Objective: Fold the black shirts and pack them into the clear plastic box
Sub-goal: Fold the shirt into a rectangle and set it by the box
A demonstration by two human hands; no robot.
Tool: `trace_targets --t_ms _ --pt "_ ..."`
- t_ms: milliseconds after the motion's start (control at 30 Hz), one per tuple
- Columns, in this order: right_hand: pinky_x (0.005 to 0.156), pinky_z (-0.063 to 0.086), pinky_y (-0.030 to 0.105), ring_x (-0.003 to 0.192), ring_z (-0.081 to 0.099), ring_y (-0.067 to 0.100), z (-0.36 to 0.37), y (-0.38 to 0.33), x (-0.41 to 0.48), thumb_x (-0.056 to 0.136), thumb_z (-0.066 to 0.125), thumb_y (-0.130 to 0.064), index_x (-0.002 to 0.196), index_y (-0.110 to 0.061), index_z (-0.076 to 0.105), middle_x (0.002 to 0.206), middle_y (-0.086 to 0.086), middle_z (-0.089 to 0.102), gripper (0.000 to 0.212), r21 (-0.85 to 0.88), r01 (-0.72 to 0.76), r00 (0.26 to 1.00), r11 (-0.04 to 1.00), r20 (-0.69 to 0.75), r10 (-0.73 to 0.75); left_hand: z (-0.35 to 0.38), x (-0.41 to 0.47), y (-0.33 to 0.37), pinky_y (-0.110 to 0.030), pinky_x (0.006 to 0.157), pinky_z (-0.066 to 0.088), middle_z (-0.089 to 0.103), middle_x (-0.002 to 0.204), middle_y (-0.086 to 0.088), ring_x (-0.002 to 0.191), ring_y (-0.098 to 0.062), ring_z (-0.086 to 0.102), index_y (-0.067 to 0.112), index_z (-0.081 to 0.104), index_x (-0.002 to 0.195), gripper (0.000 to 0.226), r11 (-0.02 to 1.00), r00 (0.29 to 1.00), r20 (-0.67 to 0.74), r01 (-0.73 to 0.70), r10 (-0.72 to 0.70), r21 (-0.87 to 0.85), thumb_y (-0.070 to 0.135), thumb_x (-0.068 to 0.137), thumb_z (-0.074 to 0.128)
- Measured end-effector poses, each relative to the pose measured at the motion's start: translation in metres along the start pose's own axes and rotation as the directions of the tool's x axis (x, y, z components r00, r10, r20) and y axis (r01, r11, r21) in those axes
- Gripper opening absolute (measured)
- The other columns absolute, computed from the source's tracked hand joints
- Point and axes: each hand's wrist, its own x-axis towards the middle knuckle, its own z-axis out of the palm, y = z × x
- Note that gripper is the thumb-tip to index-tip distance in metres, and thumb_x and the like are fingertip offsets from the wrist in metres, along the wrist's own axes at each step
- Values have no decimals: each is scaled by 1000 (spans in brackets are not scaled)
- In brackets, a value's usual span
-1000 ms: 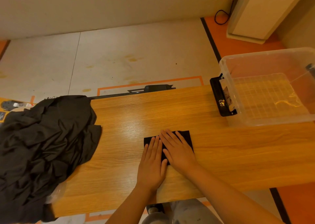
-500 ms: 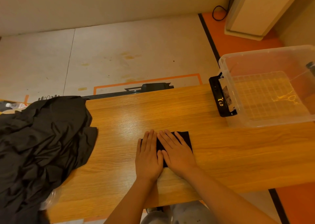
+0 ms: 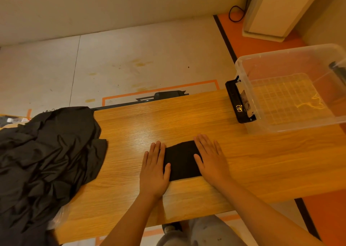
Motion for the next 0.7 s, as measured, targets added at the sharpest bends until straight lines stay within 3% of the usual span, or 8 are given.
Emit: trace_targets --t_ms 133,233,367,533,700 --pt "118 0 38 148 -2 14 -13 -1 -9 100 7 -51 154 -20 9 161 0 8 62 62 19 997 998 -77 -14 -21 -9 4 -39 121 1 3 163 -3 150 -18 -1 12 6 155 65 995 994 -34 -101 101 0 42 101 27" --pt "118 2 39 149 1 15 -26 -15 -20 99 26 -46 154 -19 14 161 0 11 63 10 176 977 984 -121 -174 -25 -27 9 -41 121 7 11 163 -6 150 -22 9 9 15 154 65 971 969 -64 -237 239 34 36 99 35" --pt "117 9 41 149 9 18 -8 -20 -38 93 40 -46 153 -22 21 160 -1 17 67 -75 386 922 920 -15 -388 -4 -49 9 -43 118 17 21 160 -7 148 -23 17 9 26 152 63 901 906 9 -422 423 105 28 96 45" --pt "115 15 42 147 14 19 7 -9 -36 93 35 -43 151 -25 26 158 -1 26 61 -125 293 956 948 12 -294 2 -31 2 -42 117 17 31 156 -10 147 -23 19 9 32 149 67 888 910 111 -414 399 202 12 84 46" --pt "113 17 43 145 19 19 -2 -3 -18 93 34 -42 148 -23 33 155 1 32 59 -131 202 978 971 -23 -206 -9 8 6 -41 118 13 32 155 -10 144 -25 28 11 34 149 58 855 889 160 -457 430 243 20 91 36"
